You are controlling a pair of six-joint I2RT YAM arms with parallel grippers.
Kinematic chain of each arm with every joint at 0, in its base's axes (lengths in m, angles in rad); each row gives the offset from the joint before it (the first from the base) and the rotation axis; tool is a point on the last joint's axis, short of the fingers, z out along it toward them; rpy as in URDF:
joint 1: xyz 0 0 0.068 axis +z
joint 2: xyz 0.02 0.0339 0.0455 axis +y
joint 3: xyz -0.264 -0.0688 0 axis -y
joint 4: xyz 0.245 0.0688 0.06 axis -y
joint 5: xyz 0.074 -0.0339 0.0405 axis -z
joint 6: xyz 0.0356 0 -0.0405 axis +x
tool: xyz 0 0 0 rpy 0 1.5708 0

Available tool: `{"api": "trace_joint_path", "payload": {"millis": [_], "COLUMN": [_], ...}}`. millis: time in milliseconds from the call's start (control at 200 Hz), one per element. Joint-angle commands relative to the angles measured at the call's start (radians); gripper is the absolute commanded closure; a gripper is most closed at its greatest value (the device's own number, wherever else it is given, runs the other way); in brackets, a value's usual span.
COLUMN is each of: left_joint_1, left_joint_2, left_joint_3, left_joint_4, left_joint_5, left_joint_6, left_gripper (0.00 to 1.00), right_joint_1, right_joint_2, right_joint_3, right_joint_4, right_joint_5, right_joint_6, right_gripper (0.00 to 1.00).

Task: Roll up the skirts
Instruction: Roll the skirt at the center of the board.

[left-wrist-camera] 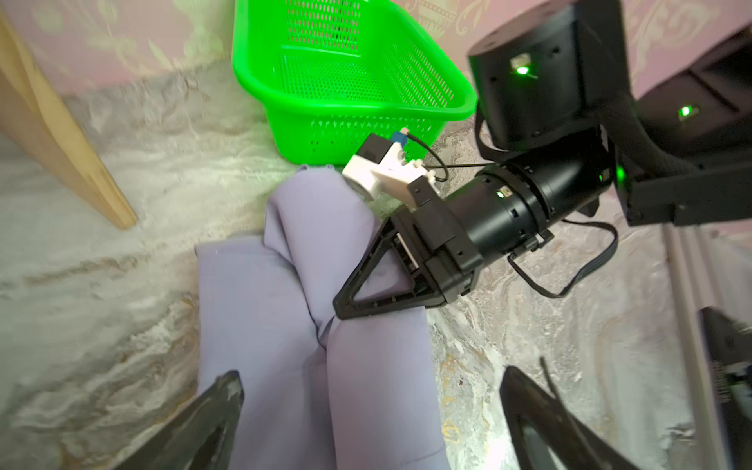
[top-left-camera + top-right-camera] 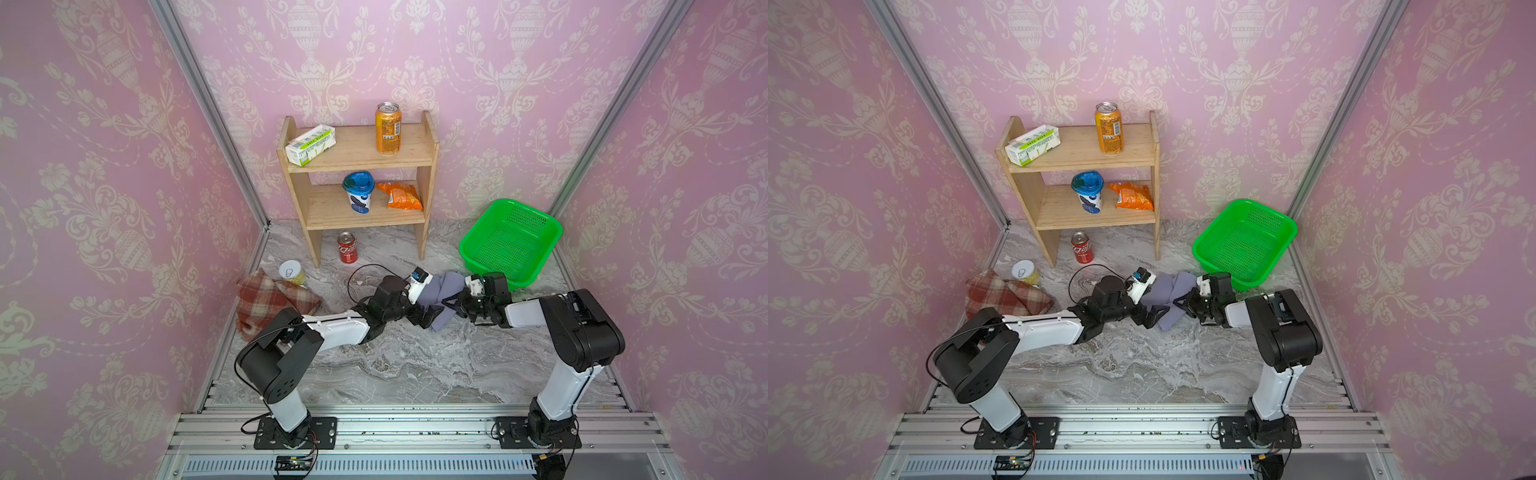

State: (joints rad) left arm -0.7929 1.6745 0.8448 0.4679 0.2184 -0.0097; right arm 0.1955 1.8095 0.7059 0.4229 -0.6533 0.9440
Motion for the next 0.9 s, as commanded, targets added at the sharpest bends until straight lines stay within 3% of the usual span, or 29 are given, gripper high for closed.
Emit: {"api": "trace_joint_path", "payload": {"millis": [0, 330, 550, 615, 716, 776, 896], "left_joint_1": [-0.114, -0.224, -0.229, -0.229, -0.227, -0.224, -0.223], "left_joint_2": [0.009, 0.175, 0.285, 0.296, 0.313, 0.322, 0.332], "left_joint_3": [0.006, 0.081, 0.141, 0.152, 0.159, 0.157, 0.164], "left_joint_4": [-0.169, -0.167, -0.132, -0.134, -0.115, -0.106, -0.113], "left_joint_5": [-0.297, -0.401, -0.620, -0.636, -0.638, -0.622, -0.607], "left_joint_6": [0.368, 0.486, 0.503, 0.510, 0.502, 0.489, 0.465], "left_gripper": [0.01, 0.01, 0.06, 0.17, 0.54, 0.71, 0.85], "right_joint_1": [0.009, 0.009, 0.009, 0.008, 0.007, 0.005, -0.002], "right_joint_2": [-0.034, -0.079, -0.116, -0.121, -0.125, -0.129, -0.151], "right_joint_3": [0.013, 0.014, -0.015, -0.023, -0.031, -0.033, -0.041], "right_joint_4": [-0.079, -0.111, -0.130, -0.135, -0.136, -0.140, -0.149], "right_joint_5": [0.015, -0.005, -0.016, -0.024, -0.040, -0.050, -0.048], "right_joint_6": [-0.025, -0.025, -0.034, -0.037, -0.037, -0.037, -0.039], "right_gripper": [1.00, 1.00, 1.00, 1.00, 1.00, 0.86, 0.56]}}
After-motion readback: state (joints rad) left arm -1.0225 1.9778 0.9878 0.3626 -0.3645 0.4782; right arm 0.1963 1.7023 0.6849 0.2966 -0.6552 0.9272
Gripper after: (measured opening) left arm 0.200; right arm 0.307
